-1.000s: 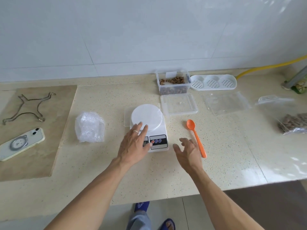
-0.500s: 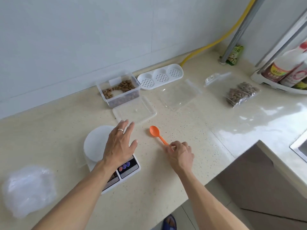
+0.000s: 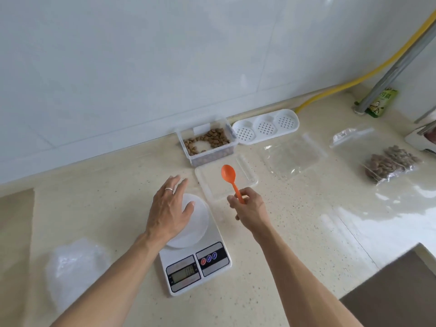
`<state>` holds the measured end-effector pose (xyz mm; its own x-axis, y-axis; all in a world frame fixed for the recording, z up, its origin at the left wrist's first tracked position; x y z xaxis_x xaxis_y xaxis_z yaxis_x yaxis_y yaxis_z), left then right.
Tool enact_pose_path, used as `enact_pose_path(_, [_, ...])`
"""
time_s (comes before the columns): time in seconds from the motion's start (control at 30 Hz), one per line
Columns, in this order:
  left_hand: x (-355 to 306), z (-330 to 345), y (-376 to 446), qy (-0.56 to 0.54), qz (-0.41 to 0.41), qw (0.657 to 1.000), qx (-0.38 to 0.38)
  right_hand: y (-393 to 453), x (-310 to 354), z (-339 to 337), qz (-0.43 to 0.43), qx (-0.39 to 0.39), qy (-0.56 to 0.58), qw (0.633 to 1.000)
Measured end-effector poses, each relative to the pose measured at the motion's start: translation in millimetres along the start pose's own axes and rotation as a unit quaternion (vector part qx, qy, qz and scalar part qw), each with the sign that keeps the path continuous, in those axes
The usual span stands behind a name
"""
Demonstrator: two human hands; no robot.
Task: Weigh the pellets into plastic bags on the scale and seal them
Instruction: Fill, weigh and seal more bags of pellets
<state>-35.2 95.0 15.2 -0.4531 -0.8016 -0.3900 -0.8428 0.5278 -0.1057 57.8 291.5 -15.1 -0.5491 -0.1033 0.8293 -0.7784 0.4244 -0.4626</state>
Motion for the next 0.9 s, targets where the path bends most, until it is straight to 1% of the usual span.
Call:
enact_pose_path(0.1, [14, -5, -4, -0.005, -0.025, 1.000, -0.005, 14, 10, 11, 0.019, 0.003, -0.056, 0.998])
enact_pose_path(0.17, [21, -7, -7, -0.007, -0.037, 0.999, -0.005, 21, 10, 19, 0.034, 0.032, -0.073, 0.996])
enact_pose_path(0.27, [25, -11, -10, -0.006, -0.039, 0.999, -0.005, 22, 12, 30, 0.049, 0.109, -0.022, 0.993])
enact_pose_path(0.37, [18, -17, -2, -0.029, -0.054, 0.998, 0.011, 16, 31, 31, 0.021, 0.177, 0.004, 0.984])
enact_pose_path(0.43, [10, -24, 9, -0.083, -0.091, 0.992, 0.031, 14, 52, 27, -0.015, 0.213, 0.009, 0.977])
enact_pose_path(0.47, [4, -27, 15, -0.129, -0.107, 0.985, 0.046, 15, 62, 24, -0.031, 0.224, 0.010, 0.974])
enact_pose_path(0.5, [-1, -29, 20, -0.190, -0.115, 0.973, 0.058, 15, 71, 20, -0.044, 0.229, 0.009, 0.972])
enact_pose_path(0.57, [-14, -35, 28, -0.315, -0.111, 0.939, 0.079, 15, 88, 10, -0.066, 0.229, 0.001, 0.971])
enact_pose_path(0.6, [-20, -40, 31, -0.354, -0.102, 0.926, 0.089, 15, 95, 6, -0.075, 0.231, -0.004, 0.970])
enact_pose_path(0.67, [-28, -50, 35, -0.390, -0.081, 0.912, 0.100, 14, 107, -2, -0.087, 0.243, -0.017, 0.966])
enact_pose_path(0.9, [-48, -74, 51, -0.436, -0.019, 0.895, 0.092, 3, 139, -8, -0.113, 0.294, -0.031, 0.949])
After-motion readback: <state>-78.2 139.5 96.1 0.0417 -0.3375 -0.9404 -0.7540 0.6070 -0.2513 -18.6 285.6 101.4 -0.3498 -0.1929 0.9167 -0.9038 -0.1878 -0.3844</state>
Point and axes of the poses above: each hand's wrist, its own y-axis towards the middle knuckle, its own z-axis out of the palm, x = y × z, the point moved 6 cm from there along y, towards the middle knuckle, and after that the axes turned 6 degrees about x, right-handed, at the moved point
